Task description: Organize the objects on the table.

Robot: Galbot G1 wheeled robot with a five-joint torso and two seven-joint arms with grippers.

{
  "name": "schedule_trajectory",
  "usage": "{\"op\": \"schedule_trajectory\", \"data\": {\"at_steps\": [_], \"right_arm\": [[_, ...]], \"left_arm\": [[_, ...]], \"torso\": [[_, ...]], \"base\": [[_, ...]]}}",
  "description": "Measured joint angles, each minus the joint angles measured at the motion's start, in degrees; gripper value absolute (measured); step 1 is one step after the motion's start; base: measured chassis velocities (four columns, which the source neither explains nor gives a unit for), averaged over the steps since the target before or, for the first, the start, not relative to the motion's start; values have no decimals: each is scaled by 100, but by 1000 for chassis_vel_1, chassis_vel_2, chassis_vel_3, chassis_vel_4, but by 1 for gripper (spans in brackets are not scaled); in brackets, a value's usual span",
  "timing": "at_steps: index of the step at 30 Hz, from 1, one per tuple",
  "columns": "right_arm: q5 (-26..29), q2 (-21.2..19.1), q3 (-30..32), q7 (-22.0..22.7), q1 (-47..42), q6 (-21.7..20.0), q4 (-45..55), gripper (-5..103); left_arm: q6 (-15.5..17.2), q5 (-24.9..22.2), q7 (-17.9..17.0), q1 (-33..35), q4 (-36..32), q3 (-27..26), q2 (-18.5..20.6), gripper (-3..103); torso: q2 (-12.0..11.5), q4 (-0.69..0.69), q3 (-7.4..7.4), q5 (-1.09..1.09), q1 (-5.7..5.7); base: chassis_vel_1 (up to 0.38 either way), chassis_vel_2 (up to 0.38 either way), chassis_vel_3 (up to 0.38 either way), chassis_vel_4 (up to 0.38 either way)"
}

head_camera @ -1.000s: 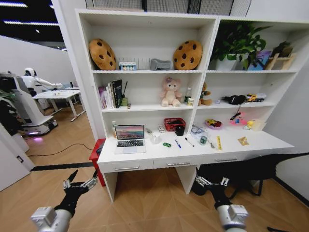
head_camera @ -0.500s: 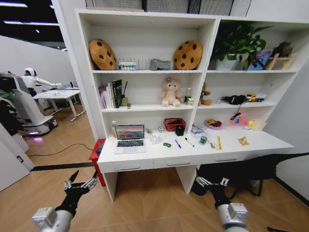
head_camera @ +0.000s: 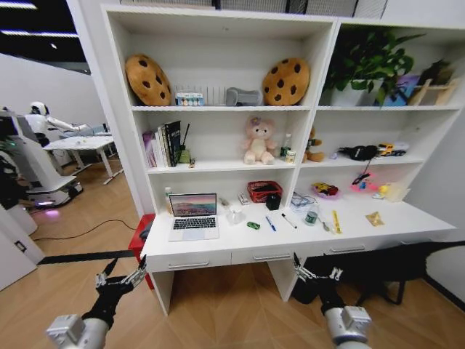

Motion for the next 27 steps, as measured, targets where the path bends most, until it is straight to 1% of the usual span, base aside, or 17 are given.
{"op": "schedule_trajectory", "data": {"at_steps": [2, 3, 7, 8, 11, 13, 14, 15, 16, 17, 18, 19, 21, 23, 24, 25, 27], "right_arm": [[1, -1, 1, -2, -1, 6, 5, 100], [1, -1, 3, -3, -4, 14, 14, 100], [-2, 0, 2, -36, -3, 65, 25, 100], [-3, 1, 0, -44, -3, 83, 25, 100], [-3, 2, -1, -49, -3, 103, 26, 100], [-4, 2, -2, -53, 3, 118, 28, 100], [-4, 2, -2, -53, 3, 118, 28, 100], [-5, -1, -3, -53, 6, 137, 28, 100], [-19, -4, -4, -40, 16, 171, 28, 100], [-19, -4, -4, -40, 16, 171, 28, 100], [-73, -23, -3, 14, 36, 304, 28, 100], [-81, -51, -1, 36, 32, 357, 36, 100], [-92, -76, 2, 26, 28, 370, 45, 100], [-101, -153, 42, -71, 68, 374, 36, 100], [-101, -153, 42, -71, 68, 374, 36, 100], [-102, -181, 63, -104, 100, 374, 15, 100], [-104, -307, 100, -134, 251, 379, -72, 100]], "left_arm": [[-1, -1, 0, 0, 0, -4, 2, 93], [-3, -2, 0, -1, 0, -10, 3, 93], [-7, -7, 0, -5, 8, -23, 5, 93], [-7, -10, 0, -6, 10, -24, 7, 93], [-8, -12, 0, -7, 13, -26, 9, 92], [-10, -16, 0, -9, 15, -33, 14, 92], [-10, -16, 0, -9, 15, -33, 14, 92], [-10, -22, 0, -14, 23, -41, 20, 92], [-11, -28, -2, -24, 34, -51, 31, 92], [-11, -28, -2, -24, 34, -51, 31, 92], [-11, -39, -1, -30, 43, -69, 41, 92], [-12, -47, -2, -38, 56, -84, 77, 92], [-12, -46, -2, -41, 62, -86, 117, 92], [-11, -45, 9, -78, 98, -89, 327, 92], [-11, -45, 9, -78, 98, -89, 327, 92], [-5, -45, 18, -104, 137, -105, 435, 92], [-3, -52, 59, -149, 223, -227, 825, 92]], "torso": [[0, -1, 0, -1, 0], [0, -1, 0, 2, 0], [-1, 2, 1, 4, 1], [-1, 0, 0, 0, 1], [0, -1, 0, -2, 0], [-1, 0, 0, 5, 1], [-1, 0, 0, 5, 1], [-2, 1, 1, 5, 2], [-2, 0, 1, -1, 4], [-2, 0, 1, -1, 4], [-1, 0, 1, 4, 3], [-3, 2, 2, 2, 6], [-3, 1, 2, 1, 7], [-3, -1, 1, 3, 4], [-3, -1, 1, 3, 4], [-2, -1, 0, 2, 0], [2, 0, -2, 2, -7]], "base": [[-311, 248, 265, -248], [-311, 296, 282, -311], [-305, 316, 324, -312], [-350, 324, 343, -343], [-300, 334, 330, -333], [-300, 299, 311, -270], [-294, 296, 311, -270], [-294, 272, 256, -297], [-230, 272, 203, -243], [-230, 272, 203, -243], [-184, 185, 203, -172], [-135, 141, 142, -172], [-135, 141, 58, -56], [-68, 25, 25, -46], [-68, 2, -8, -37], [0, 0, 0, 0], [53, -60, -52, 47]]}}
